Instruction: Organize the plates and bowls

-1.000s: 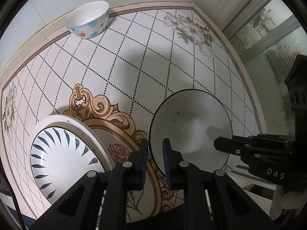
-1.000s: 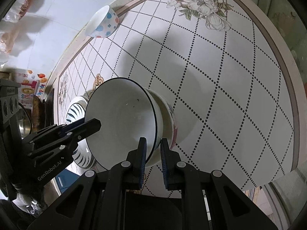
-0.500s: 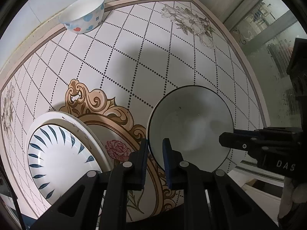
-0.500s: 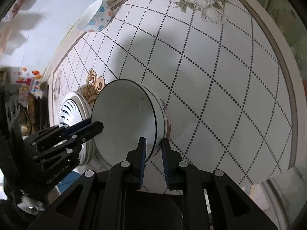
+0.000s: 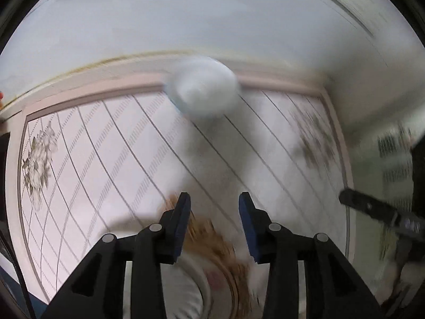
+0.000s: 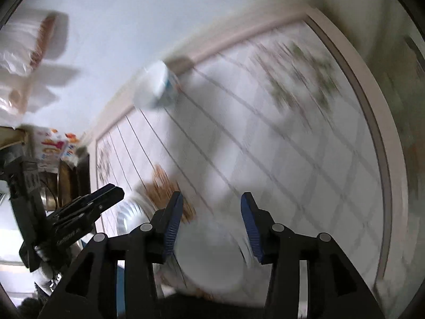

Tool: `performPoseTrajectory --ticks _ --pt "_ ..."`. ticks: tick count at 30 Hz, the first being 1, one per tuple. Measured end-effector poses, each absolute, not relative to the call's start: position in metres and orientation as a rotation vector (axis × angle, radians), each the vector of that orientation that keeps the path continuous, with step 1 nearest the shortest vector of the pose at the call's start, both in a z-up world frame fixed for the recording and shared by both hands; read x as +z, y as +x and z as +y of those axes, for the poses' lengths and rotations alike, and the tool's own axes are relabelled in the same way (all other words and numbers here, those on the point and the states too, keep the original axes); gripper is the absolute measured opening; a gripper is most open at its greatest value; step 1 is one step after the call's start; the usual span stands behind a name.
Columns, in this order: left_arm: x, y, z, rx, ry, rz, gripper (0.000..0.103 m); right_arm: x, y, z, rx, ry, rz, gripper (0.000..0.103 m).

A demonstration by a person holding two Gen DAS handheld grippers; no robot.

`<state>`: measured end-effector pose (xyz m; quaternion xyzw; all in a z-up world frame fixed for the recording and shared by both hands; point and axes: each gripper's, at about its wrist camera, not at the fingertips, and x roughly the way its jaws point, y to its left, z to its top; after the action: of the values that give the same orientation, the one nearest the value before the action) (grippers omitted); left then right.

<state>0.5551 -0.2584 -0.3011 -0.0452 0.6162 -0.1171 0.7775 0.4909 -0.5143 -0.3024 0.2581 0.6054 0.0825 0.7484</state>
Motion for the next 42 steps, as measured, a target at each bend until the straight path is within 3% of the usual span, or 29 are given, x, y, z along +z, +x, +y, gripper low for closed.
performPoseTrajectory --ticks 8,13,16,17,18,20,31,42 --pt "-0.358 0.656 -0.229 -0.141 -0.299 1.412 0.035 -0.336 0.638 -0.464 0.25 0.542 1.303 0.048" --pt "-0.393 0.68 -0.229 -0.124 -0.344 1.467 0.035 -0.373 0.686 -0.451 0.239 0.546 1.362 0.048" --pt "-0.396 0.683 -0.232 -0.106 -0.3 1.434 0.023 -0.394 0.696 -0.447 0.245 0.551 1.406 0.044" --pt "-0.396 0.682 -0.235 -0.111 -0.279 1.426 0.012 -0.399 0.699 -0.446 0.246 0.543 1.415 0.032" --pt "-0.396 0.681 -0.237 -0.118 -0.265 1.421 0.01 -0.404 0.7 -0.444 0.25 0.54 1.421 0.021" --pt "-0.394 0.677 -0.243 -0.119 -0.231 1.403 0.007 -0.407 0.7 -0.444 0.265 0.557 1.403 0.017" --pt "-0.38 0.665 -0.251 -0.139 -0.164 1.361 0.008 -0.392 0.683 -0.435 0.244 0.499 1.374 0.016" --pt "-0.325 0.612 -0.238 -0.207 -0.123 1.286 0.008 -0.348 0.627 -0.426 0.256 0.488 1.32 0.016"
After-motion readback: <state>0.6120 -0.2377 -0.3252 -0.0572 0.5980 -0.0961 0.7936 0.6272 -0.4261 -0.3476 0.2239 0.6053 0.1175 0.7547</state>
